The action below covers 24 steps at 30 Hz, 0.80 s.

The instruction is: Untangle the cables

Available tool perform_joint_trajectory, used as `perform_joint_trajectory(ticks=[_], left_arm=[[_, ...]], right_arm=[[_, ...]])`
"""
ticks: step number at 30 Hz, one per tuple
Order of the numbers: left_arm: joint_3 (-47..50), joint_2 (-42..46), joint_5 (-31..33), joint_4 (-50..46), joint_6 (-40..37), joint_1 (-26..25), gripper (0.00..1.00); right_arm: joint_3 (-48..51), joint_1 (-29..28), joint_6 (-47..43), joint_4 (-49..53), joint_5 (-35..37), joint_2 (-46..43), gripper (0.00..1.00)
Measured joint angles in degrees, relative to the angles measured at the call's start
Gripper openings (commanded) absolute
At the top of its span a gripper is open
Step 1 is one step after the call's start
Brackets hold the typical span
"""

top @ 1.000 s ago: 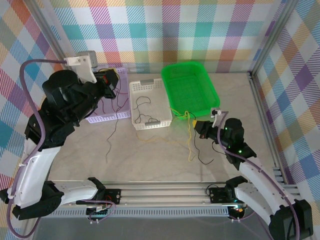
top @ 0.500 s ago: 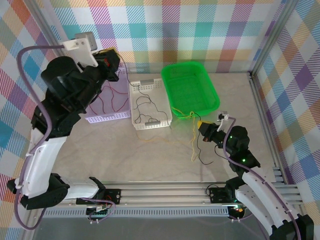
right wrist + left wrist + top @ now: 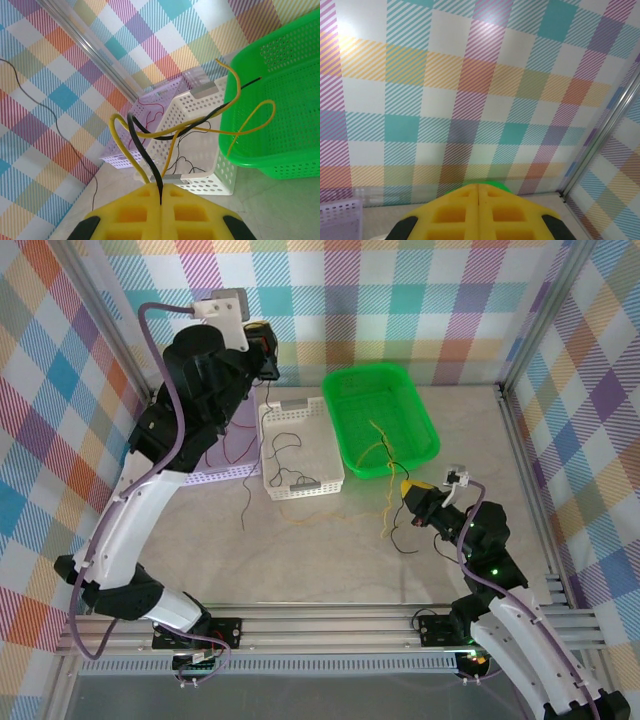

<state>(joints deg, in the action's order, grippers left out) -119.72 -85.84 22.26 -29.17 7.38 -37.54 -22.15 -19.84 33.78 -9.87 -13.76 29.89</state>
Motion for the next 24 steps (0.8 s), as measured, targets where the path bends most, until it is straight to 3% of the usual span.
perform_joint_trajectory(ticks=[13, 24], left_arm=[[-12.59, -7.76, 1.86, 2.45, -2.14, 2.86, 0.0], [-14.32, -17.62, 2.8, 2.45, -2.12, 8.24, 0.0]], right_arm=[[0.11, 0.0, 0.13, 0.0, -1.05, -0.37, 0.0], [0.11, 0.0, 0.11, 0.04, -1.27, -1.16, 0.0]])
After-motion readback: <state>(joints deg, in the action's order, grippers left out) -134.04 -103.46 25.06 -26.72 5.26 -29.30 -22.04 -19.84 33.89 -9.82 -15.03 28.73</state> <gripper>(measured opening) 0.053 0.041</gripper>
